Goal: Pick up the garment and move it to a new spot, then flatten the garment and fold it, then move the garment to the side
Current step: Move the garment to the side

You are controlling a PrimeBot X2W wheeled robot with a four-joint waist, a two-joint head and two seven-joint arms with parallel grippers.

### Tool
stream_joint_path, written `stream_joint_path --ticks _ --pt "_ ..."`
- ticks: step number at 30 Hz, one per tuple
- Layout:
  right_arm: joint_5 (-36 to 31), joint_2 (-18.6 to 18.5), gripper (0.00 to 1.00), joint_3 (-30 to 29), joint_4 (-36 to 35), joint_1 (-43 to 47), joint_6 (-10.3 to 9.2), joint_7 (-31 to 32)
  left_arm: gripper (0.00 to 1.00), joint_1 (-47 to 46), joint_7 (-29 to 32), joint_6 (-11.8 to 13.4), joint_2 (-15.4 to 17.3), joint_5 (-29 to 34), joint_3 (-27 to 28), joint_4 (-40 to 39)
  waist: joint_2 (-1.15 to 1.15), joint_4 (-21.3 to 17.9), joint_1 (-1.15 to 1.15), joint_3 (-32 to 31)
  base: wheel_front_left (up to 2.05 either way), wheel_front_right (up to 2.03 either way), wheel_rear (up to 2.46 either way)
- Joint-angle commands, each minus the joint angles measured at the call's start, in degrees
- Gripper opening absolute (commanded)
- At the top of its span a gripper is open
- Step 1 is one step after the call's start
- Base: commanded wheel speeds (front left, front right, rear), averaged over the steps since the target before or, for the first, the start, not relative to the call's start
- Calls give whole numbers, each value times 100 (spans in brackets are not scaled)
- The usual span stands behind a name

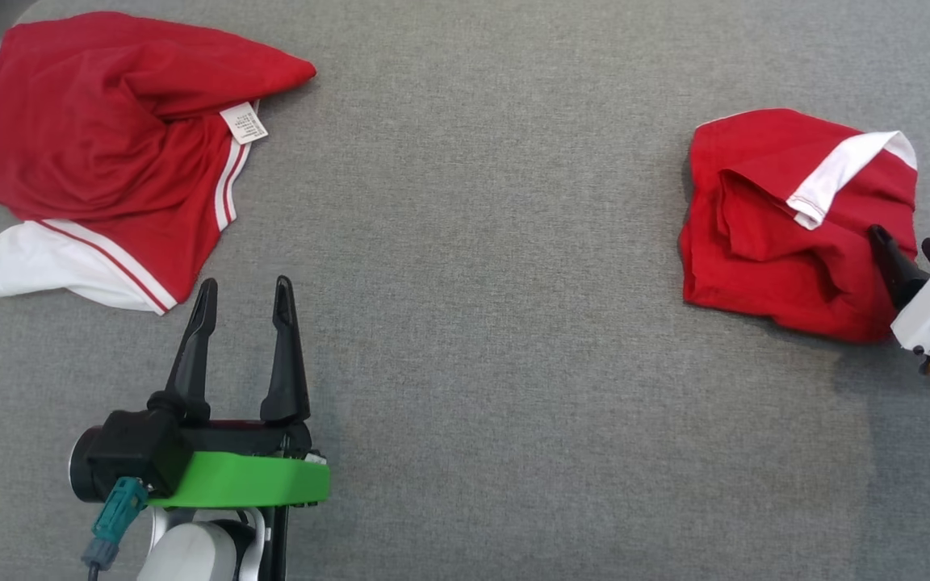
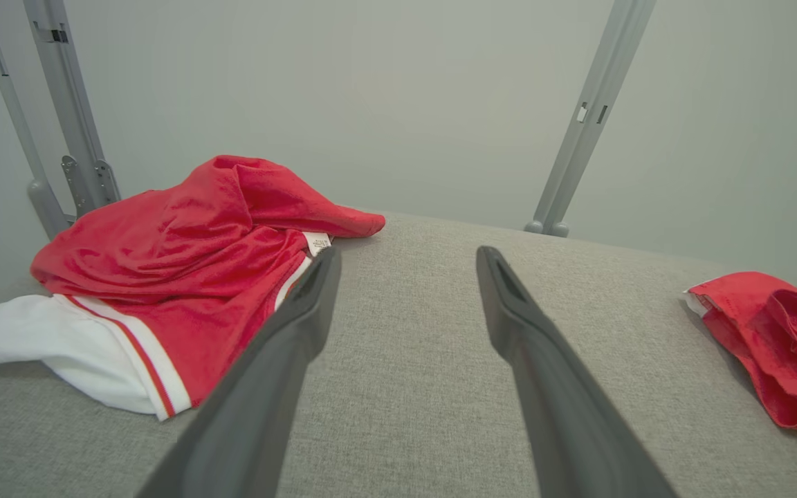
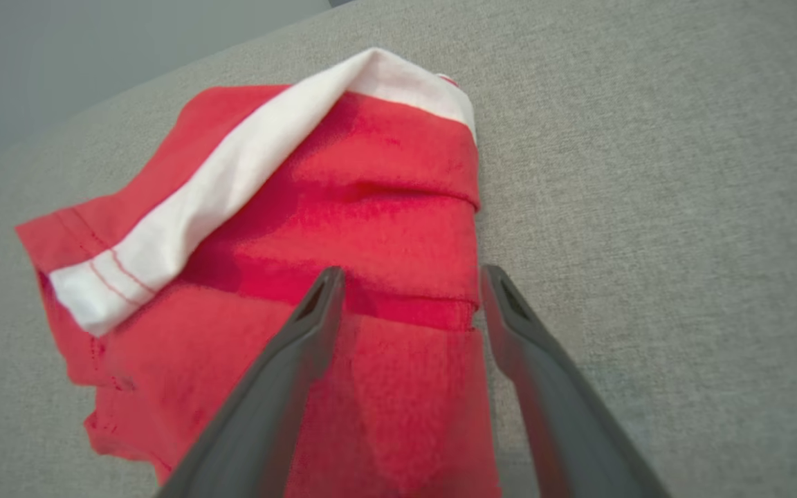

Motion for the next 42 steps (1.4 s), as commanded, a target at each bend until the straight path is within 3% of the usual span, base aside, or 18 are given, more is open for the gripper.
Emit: stream_joint_path --ticks 1,9,14,15,16,22,29,35,42 --pt "-43 10 100 -87 141 -119 2 35 100 -117 -25 -31 -34 61 28 6 0 130 0 96 0 0 0" --pt "-160 9 100 -492 782 -369 2 48 100 -147 -23 -90 -133 141 107 20 0 334 0 204 0 0 0" --pt "347 262 100 -673 1167 -443 2 213 100 -106 -22 -117 -201 178 170 35 0 372 0 184 0 0 0" --pt "408 307 65 -705 1228 -462 2 217 100 -104 -22 -127 -212 180 176 43 0 371 0 178 0 0 0" --pt "472 322 0 -719 1273 -496 2 206 100 -108 -22 -145 -221 187 178 57 0 370 0 168 0 0 0" --pt "945 175 0 -524 1074 -655 2 501 100 -152 -22 -198 -300 220 175 110 0 399 0 14 0 0 0" --pt "1572 -241 0 -102 -41 -897 2 2027 100 60 -23 -281 -432 223 222 259 0 389 0 -387 0 0 0" --pt "1457 -106 0 -345 -646 -1391 2 3423 100 189 -23 -370 -558 270 211 350 0 458 0 -607 0 0 0" --pt "1197 156 0 -515 -998 -1363 2 4704 100 288 -23 -468 -641 309 285 438 0 641 0 -783 0 0 0"
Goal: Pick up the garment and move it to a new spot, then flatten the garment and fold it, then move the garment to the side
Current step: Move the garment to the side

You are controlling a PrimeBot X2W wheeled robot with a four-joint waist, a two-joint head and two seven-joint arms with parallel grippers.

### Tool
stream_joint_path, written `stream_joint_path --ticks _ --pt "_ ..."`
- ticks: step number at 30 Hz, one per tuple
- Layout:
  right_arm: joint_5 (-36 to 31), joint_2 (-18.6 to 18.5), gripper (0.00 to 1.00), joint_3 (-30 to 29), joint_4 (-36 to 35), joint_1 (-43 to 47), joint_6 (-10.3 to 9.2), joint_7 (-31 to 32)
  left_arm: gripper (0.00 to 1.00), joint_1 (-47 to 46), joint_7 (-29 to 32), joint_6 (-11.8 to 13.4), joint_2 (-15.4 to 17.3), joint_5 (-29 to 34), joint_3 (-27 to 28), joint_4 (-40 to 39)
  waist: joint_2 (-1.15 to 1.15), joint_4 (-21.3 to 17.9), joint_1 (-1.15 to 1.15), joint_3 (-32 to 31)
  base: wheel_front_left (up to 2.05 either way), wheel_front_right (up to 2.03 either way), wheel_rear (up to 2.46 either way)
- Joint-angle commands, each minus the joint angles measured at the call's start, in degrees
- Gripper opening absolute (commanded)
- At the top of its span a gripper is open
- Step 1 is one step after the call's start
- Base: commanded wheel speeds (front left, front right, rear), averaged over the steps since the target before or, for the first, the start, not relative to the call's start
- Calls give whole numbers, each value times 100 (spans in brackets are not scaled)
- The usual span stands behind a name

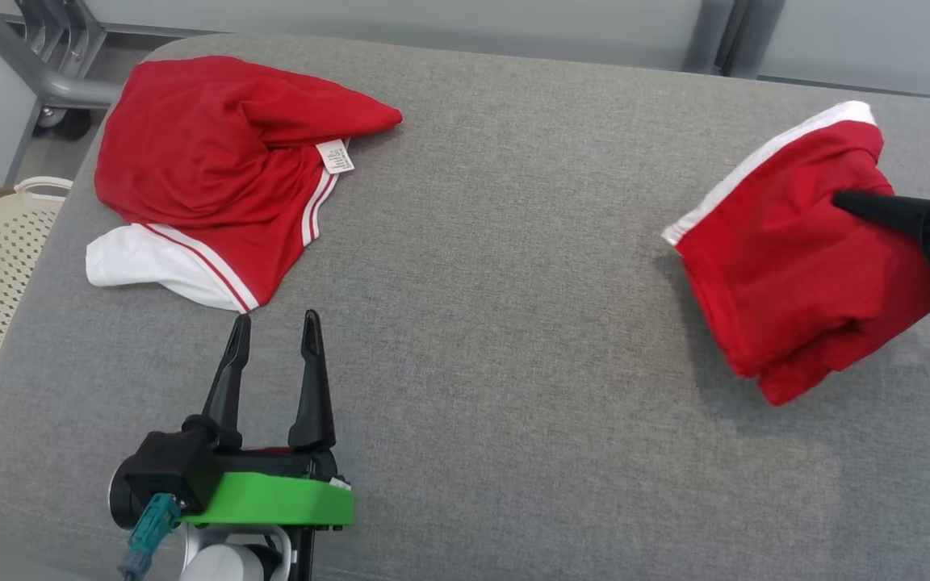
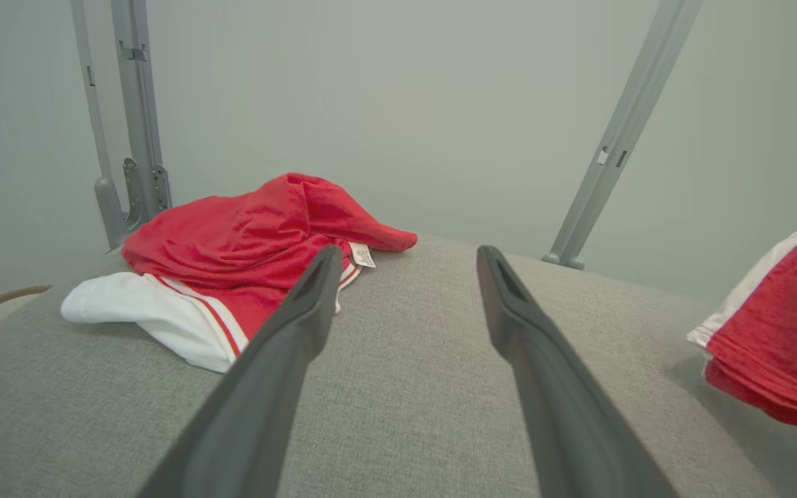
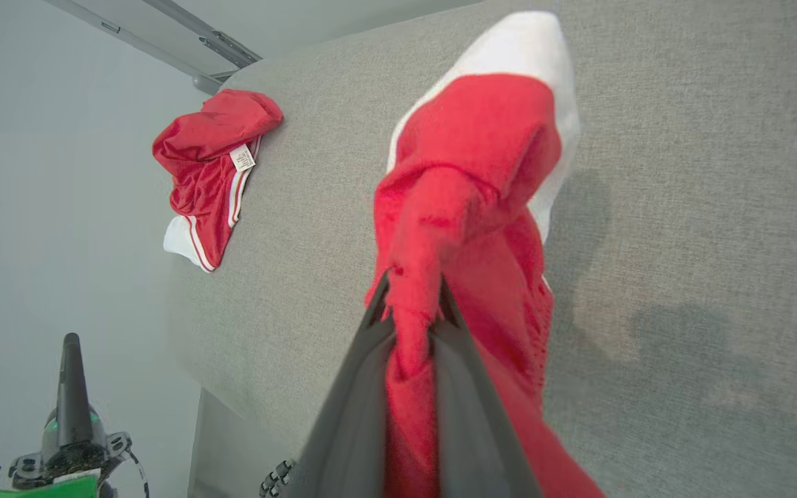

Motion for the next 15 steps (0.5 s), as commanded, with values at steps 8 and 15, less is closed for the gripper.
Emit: stream_joint_path --ticks 8,15 --pt "-288 -110 0 -215 -449 291 2 355 100 79 -17 -122 -53 125 185 16 0 47 0 105 0 0 0" --pt "-938 -1045 0 -170 40 1001 2 -519 100 -181 -18 -170 -93 99 141 -5 0 -161 0 448 0 0 0"
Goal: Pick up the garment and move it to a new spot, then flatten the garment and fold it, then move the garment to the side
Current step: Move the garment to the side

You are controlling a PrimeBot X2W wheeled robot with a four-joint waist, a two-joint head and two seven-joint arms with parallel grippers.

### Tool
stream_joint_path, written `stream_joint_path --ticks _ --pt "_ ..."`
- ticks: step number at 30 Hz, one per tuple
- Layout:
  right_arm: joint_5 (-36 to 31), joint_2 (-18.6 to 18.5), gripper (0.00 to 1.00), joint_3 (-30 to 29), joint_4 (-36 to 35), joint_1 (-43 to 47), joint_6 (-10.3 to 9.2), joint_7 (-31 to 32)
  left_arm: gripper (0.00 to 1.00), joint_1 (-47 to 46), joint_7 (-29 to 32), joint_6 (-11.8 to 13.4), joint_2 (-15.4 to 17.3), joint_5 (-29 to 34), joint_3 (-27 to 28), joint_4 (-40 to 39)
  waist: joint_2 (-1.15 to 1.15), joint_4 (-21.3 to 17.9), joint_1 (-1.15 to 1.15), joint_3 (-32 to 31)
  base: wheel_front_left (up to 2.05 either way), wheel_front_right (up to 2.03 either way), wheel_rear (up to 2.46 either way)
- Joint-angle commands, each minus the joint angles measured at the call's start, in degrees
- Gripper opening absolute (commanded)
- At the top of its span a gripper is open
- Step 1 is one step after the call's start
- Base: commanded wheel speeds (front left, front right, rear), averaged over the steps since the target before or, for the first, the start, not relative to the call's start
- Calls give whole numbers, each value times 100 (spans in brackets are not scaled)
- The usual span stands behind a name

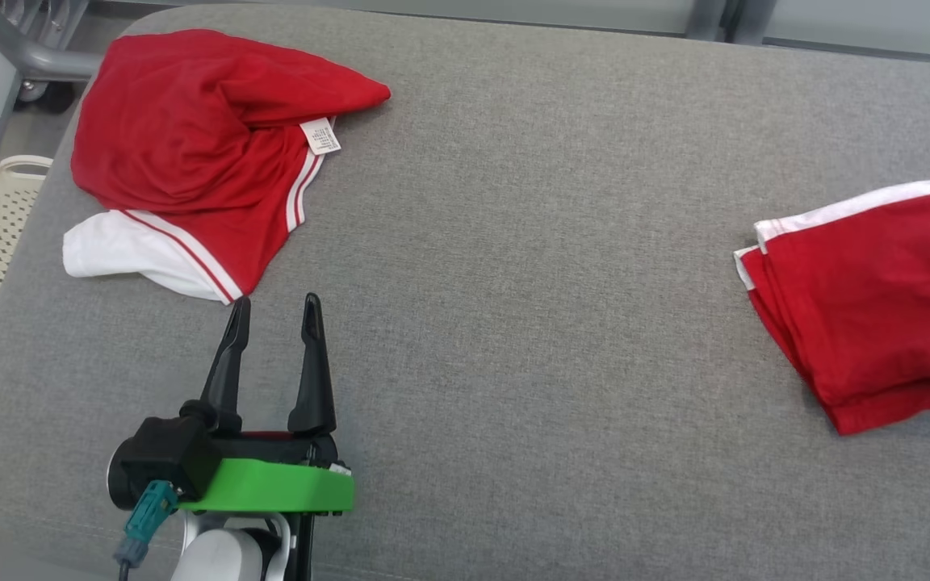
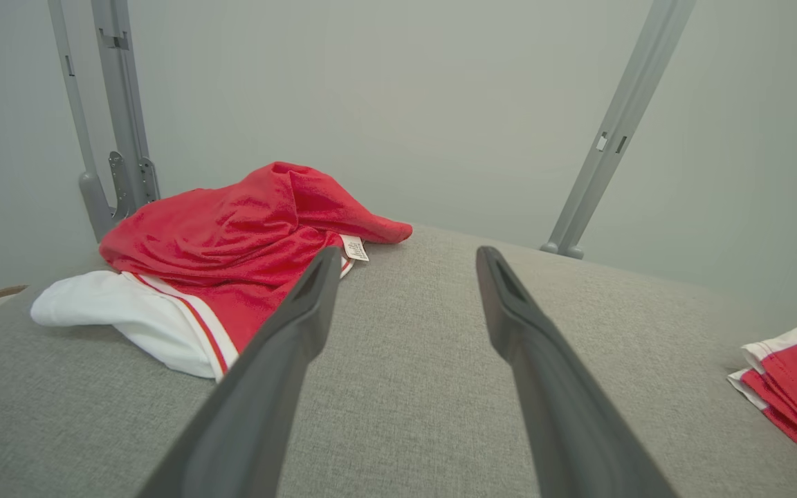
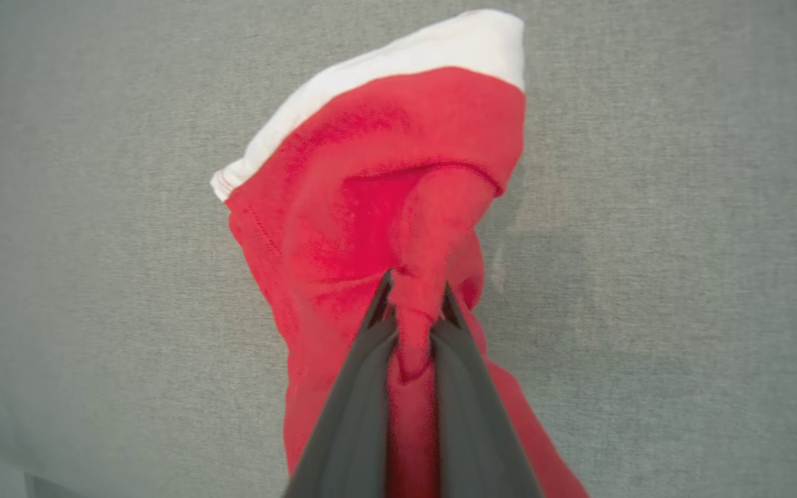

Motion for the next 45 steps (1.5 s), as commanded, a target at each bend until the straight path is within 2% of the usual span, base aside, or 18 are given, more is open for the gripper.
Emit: stream_joint_path --ticks 1,5,11,20,30,31,32,33,34,39,45 --pt "-117 -178 0 -46 92 99 2 -207 100 -106 -18 -24 -13 -14 13 -9 0 -182 0 190 0 0 0" --pt "-595 -733 0 -39 349 323 2 -830 100 -243 -18 -63 -16 0 -1 17 0 -398 0 405 0 0 0" --pt "-1303 -1038 0 -273 677 171 2 -1671 100 -474 14 -124 47 35 -31 9 0 -608 0 768 0 0 0" --pt "-2361 -1151 0 -530 1462 -250 1 -2902 100 -771 161 -197 197 121 -120 -123 0 -791 0 1256 0 0 0" --pt "-2976 -1402 0 -733 1920 -298 1 -3385 100 -799 226 -124 304 145 -109 -247 0 -801 0 1286 0 0 0" --pt "-3029 -1404 15 -768 1945 -297 1 -3369 100 -789 227 -111 307 140 -105 -258 0 -802 0 1288 0 0 0" --pt "-3109 -1404 44 -803 1960 -297 1 -3341 100 -780 226 -106 309 133 -102 -265 0 -804 0 1289 0 0 0" --pt "-3196 -1405 44 -831 1975 -279 1 -3304 100 -771 226 -95 311 129 -101 -275 0 -808 0 1292 0 0 0" --pt "-3263 -1401 100 -844 1997 -240 1 -3242 100 -766 226 -84 311 124 -97 -281 0 -812 0 1294 0 0 0" --pt "-3558 -1458 100 -1005 1846 -44 1 -3156 100 -733 197 -31 310 83 -62 -293 0 -837 0 1248 0 0 0" --pt "-3532 -1350 100 -998 1465 42 1 -3963 100 -586 130 -3 280 12 -9 -205 0 -906 0 925 0 0 0"
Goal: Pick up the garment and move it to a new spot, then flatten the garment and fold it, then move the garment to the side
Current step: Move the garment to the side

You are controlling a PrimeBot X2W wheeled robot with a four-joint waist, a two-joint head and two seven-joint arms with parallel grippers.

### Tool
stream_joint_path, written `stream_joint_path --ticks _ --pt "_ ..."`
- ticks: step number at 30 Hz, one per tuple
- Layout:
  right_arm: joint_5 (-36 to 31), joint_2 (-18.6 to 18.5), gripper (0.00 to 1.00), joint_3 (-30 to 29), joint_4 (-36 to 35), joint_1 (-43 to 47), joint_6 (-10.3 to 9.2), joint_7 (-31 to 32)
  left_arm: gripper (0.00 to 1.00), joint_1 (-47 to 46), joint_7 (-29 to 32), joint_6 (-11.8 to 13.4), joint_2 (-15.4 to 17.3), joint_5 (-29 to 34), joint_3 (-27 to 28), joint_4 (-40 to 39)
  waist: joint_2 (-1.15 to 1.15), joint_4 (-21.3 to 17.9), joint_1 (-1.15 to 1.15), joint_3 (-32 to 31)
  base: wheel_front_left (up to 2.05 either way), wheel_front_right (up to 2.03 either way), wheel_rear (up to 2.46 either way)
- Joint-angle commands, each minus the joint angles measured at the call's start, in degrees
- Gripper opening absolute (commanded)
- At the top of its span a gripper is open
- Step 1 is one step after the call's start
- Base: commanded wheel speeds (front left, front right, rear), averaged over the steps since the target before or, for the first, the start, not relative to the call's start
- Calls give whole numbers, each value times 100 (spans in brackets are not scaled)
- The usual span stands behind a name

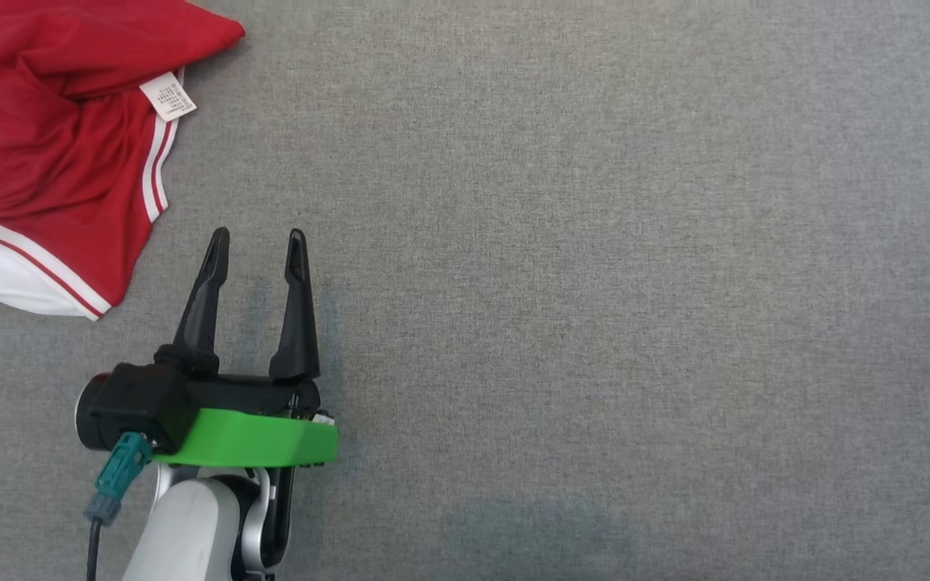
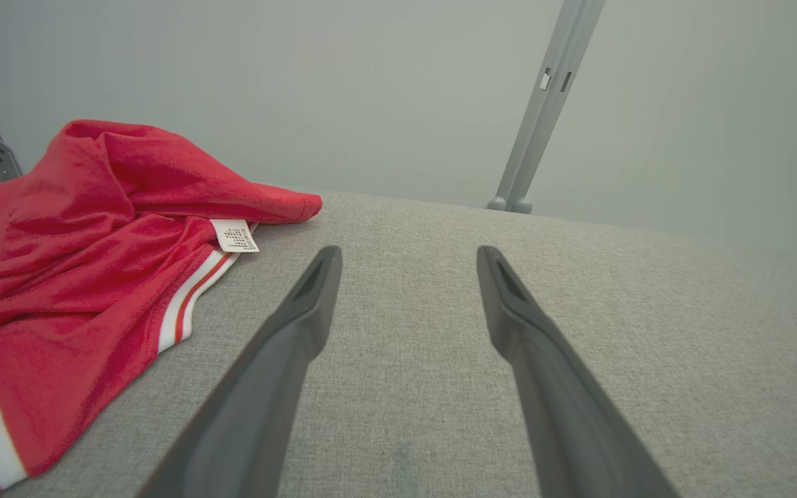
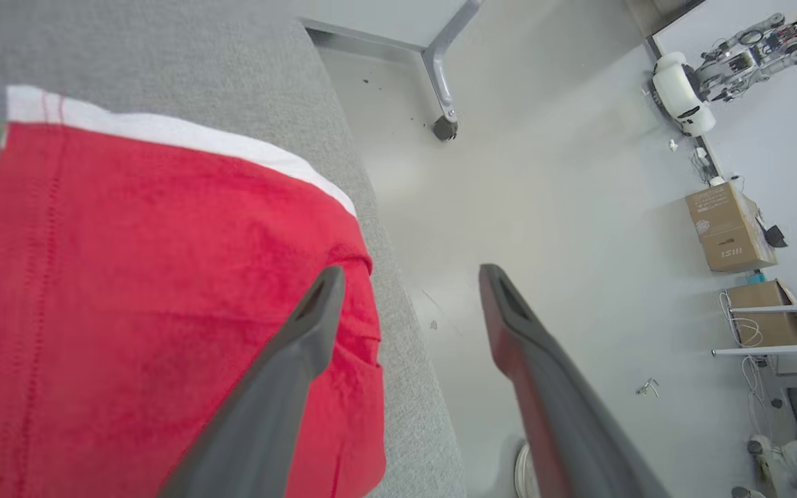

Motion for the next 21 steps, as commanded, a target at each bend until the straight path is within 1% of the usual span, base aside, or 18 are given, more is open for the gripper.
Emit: stream_joint_path --ticks 1,5,6,7,8,10,13,16,18,20,21 --pt "120 49 100 148 -141 38 -1 -418 100 109 -40 2 10 -42 21 63 0 -55 0 -279 0 0 0" --pt "731 367 100 466 -279 -10 -1 -1123 100 293 -87 28 22 -90 86 222 0 -155 0 -759 0 0 0" --pt "731 367 100 466 -279 -10 -1 -1123 100 293 -87 28 22 -90 86 222 0 -155 0 -759 0 0 0" --pt "862 457 100 743 -438 89 -2 -1479 100 406 -104 51 67 -99 144 318 0 -212 0 -1007 0 0 0" --pt "862 457 100 743 -438 89 -2 -1479 100 406 -104 51 67 -99 144 318 0 -212 0 -1007 0 0 0" --pt "1006 666 100 969 -661 214 -2 -1875 100 498 -126 68 88 -128 206 418 0 -257 0 -1239 0 0 0" --pt "1107 910 100 1311 -1046 595 -2 -2465 100 616 -130 139 163 -68 308 647 0 -283 0 -1565 0 0 0" --pt "1320 1217 100 1626 -1352 1135 -3 -2965 100 669 -149 123 192 -76 359 868 0 -270 0 -1835 0 0 0" --pt "1510 1439 100 1783 -1464 1435 -4 -3272 100 724 -161 66 220 -89 396 1011 0 -268 0 -1980 0 0 0" --pt "1647 1579 100 1950 -1465 1721 -5 -3592 100 769 -172 40 214 -58 396 1131 0 -253 0 -2111 0 0 0" --pt "1652 1587 100 2064 -1427 1856 -4 -3758 100 810 -176 30 195 -43 387 1173 0 -247 0 -2161 0 0 0"
